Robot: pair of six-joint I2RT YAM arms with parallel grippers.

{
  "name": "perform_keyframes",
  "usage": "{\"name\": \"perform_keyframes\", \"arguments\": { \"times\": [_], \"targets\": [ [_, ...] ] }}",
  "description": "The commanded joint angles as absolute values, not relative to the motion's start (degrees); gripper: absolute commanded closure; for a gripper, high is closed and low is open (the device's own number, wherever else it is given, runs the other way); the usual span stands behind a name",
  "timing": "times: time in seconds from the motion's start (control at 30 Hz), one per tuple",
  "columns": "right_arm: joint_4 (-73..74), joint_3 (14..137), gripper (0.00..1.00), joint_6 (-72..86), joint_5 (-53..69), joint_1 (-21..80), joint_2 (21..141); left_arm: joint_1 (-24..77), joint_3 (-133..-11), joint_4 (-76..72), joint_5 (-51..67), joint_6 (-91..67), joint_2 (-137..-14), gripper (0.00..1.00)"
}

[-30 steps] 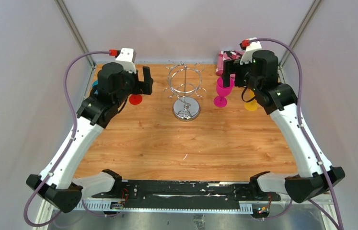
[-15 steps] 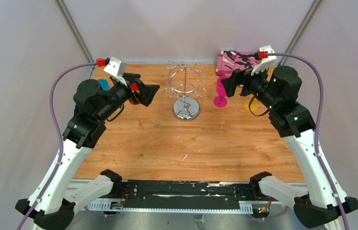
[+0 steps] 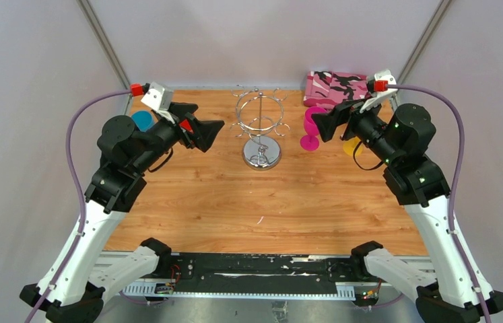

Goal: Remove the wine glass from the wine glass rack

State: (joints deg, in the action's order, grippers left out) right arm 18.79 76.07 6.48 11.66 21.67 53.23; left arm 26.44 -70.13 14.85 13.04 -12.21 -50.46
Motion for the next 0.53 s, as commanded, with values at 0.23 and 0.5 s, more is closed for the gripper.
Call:
{"name": "perform_keyframes", "arguments": {
  "times": [0.23,0.5],
  "targets": [
    [15.91,74.22,0.01,7.10,13.69,22.59,50.81,26.72,-69.52,13.47,13.18,-12.04,-49.86,0.00],
    [15.02,73.14,0.01,6.63,11.81,22.59,49.08,26.72,-69.65,13.49,12.75,-12.13,-49.88,0.00]
  ]
}}
